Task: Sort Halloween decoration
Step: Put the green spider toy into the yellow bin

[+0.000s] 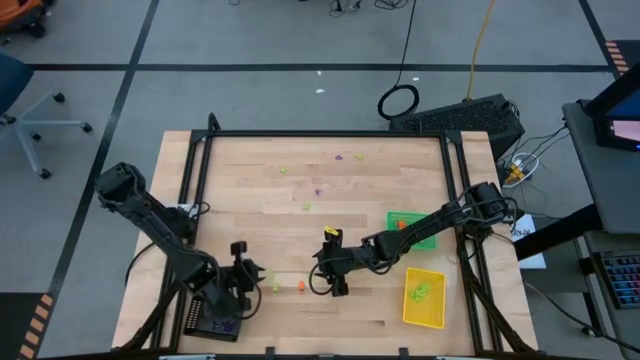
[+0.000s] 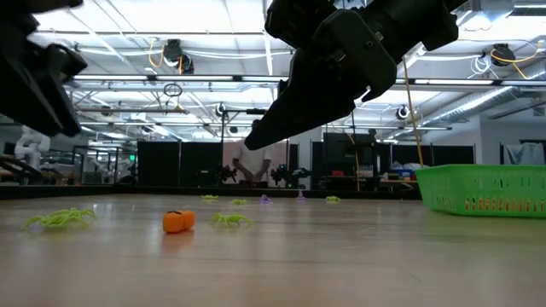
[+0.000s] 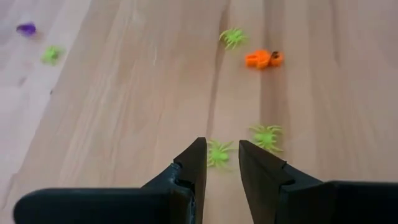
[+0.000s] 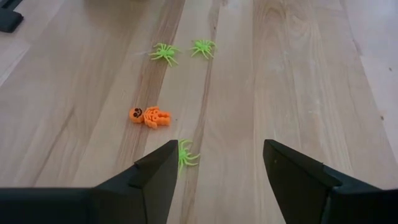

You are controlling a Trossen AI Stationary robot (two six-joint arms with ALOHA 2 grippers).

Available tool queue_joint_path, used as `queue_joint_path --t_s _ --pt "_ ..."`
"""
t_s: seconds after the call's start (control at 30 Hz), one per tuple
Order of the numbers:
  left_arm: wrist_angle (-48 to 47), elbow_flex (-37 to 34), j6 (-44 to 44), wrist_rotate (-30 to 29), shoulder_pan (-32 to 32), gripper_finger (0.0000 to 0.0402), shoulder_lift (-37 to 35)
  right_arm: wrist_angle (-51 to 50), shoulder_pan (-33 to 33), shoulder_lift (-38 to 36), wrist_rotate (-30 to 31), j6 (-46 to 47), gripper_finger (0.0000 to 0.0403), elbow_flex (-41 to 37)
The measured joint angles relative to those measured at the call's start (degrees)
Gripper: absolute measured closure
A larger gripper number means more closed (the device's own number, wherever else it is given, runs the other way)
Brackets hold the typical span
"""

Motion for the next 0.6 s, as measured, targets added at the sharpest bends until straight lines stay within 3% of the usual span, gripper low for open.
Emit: queue_joint_path --t_s 0.17,0.37,0.6 --pt "-0.14 -0.81 4.11 4.82 3.02 0.0309 0.08 0.0 0.0 0.02 0.02 0.0 0.0181 0.0" --pt "-0.11 -1.61 17.6 15.25 8.9 0.0309 0.1 -0.13 0.0 0.02 0.14 0.0 0.0181 0.0" --pt "0.26 -1.84 32.44 22.56 14.9 0.0309 0.1 -0.51 0.0 0.02 0.15 0.0 0.0181 0.0"
